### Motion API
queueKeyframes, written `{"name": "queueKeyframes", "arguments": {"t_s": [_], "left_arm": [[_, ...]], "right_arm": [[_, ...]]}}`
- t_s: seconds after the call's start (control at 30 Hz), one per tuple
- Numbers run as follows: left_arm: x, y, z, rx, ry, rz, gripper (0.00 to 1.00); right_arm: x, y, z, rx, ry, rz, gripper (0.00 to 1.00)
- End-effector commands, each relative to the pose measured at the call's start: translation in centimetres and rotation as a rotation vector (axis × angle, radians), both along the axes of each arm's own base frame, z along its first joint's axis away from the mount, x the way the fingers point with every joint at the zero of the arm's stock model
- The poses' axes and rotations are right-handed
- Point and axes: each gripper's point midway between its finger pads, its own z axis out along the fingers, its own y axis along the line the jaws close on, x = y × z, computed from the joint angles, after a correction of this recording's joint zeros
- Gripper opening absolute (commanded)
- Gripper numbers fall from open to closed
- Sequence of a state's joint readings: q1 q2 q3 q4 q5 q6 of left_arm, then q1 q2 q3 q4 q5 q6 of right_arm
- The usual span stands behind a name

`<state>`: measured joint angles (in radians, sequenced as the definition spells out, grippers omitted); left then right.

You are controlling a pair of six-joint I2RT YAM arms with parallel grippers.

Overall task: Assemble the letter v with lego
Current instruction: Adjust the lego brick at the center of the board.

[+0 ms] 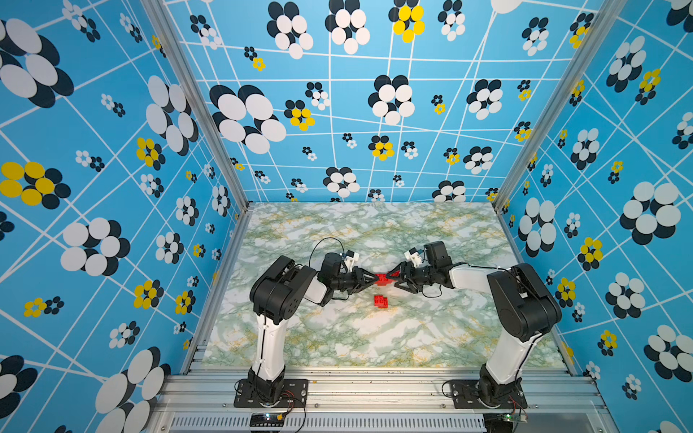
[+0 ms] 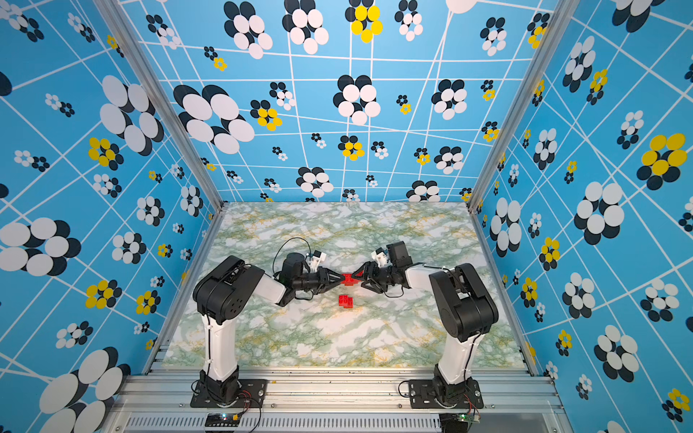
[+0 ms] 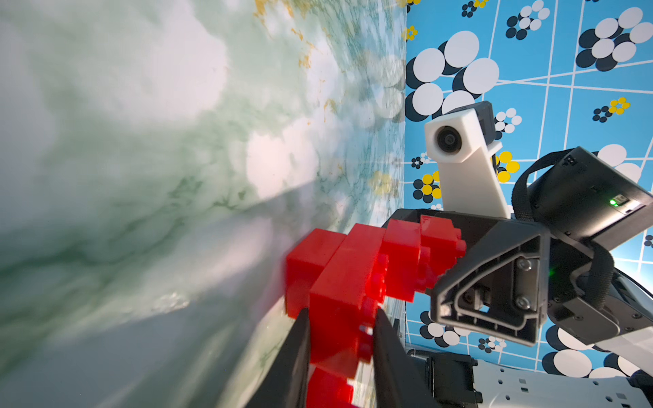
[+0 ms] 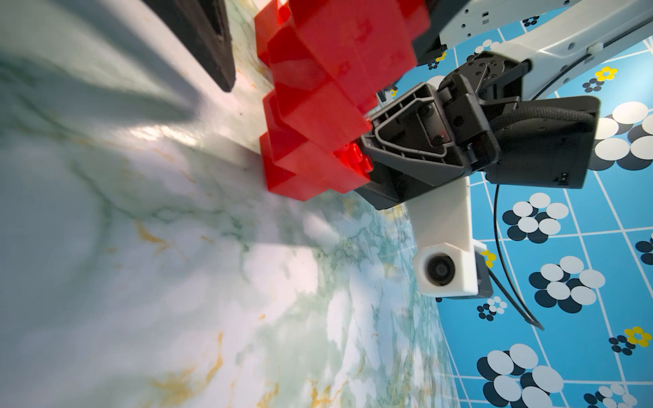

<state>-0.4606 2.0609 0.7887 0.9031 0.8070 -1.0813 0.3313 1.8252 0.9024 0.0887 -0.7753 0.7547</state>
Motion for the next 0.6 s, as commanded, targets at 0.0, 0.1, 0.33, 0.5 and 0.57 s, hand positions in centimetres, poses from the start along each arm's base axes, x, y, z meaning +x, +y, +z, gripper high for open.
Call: {"name": "queueKeyframes", "arguments": {"t_s": [0.0,0.1,0.33,0.5,0.57], "left_arm": [[-0.12,-0.26,-1.39,0.027,0.026,-0.001,0.30],[-0.21,-0.25,-1.52,0.028,0.029,-0.003,0.32],[-0.14,-0.29,-1.37,0.026,0.024,-0.004,0.33],[-0.23,-0.30,-1.33,0.027,0.021,-0.007,0.34],[-0.23,-0.24,-1.32,0.028,0.022,-0.008,0.34]], "right_arm": [[0.30,0.00,0.31,-0.026,-0.018,0.008,0.66],[0.50,0.09,0.59,-0.024,-0.023,0.009,0.67],[0.73,0.22,1.13,-0.025,-0.031,0.020,0.66],[0.71,0.27,0.98,-0.030,-0.028,0.025,0.64],[0.82,0.29,1.02,-0.034,-0.031,0.030,0.64]]}}
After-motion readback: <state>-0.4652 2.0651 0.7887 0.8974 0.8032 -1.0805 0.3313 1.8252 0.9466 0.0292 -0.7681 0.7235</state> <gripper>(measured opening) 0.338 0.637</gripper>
